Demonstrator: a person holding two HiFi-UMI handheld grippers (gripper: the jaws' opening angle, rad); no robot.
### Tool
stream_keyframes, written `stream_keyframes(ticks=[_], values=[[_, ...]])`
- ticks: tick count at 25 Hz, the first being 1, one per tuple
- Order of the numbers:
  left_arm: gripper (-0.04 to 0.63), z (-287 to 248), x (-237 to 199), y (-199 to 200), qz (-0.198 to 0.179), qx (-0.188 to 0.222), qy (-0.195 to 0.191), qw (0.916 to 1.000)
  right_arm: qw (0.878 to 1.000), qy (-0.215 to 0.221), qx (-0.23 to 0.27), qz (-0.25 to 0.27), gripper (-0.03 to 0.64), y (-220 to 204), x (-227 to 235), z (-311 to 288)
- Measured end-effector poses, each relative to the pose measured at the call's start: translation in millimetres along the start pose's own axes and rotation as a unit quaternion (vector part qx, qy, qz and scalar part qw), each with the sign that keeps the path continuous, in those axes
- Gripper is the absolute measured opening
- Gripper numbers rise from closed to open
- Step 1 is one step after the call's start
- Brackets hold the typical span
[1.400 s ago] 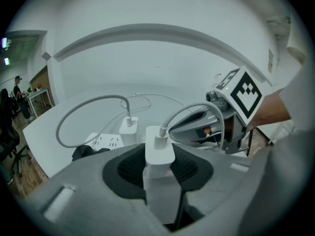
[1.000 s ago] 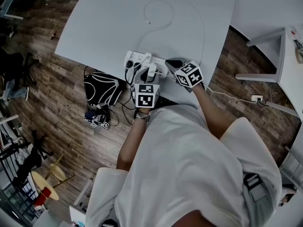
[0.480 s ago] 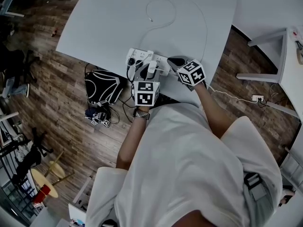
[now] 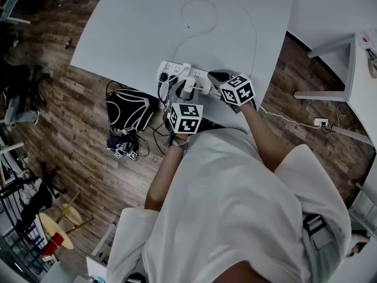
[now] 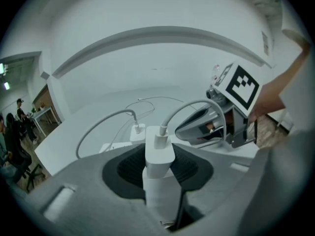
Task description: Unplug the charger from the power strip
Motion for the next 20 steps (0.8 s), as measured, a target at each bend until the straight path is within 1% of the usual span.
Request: stream_keyframes(ticks=[2, 4, 6, 9, 13, 20], values=[[0.144, -3, 2, -1, -0.018, -0.004, 0.000, 0.9998, 1.000, 0.000, -0.001, -0.005, 0.002, 0, 0, 0], [0.144, -4, 5, -1, -0.023, -0.004, -0.001, 0.9997, 1.000, 0.000, -0.001, -0.004, 0.002, 0, 0, 0], [0.146, -5, 7, 0, -0.020, -0.001, -0.003, 0.9998, 1.000, 0.000, -0.001, -0.001, 0.002, 1, 0, 0], [0.147, -5, 11, 3, -0.009, 0.009, -0.018, 0.9998, 1.000, 0.000, -0.002, 0.002, 0.002, 1, 0, 1], [0.178, -5, 16, 4, 0.011, 0.018, -0.031, 0.9993, 1.000, 0.003, -0.002, 0.002, 0.002, 1, 1, 2], [0.222, -3, 20, 2, 0.013, 0.021, -0.054, 0.9982, 1.000, 0.004, -0.002, 0.003, 0.002, 1, 0, 1]])
Point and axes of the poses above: the fingertips, and each gripper's own axes: z backward along the fingers, x to its right, y out of its top, the point moved 10 cm from there along z, backward along the fingers, and after that the axes turned 11 degrees about x, right-handed, at the moved point
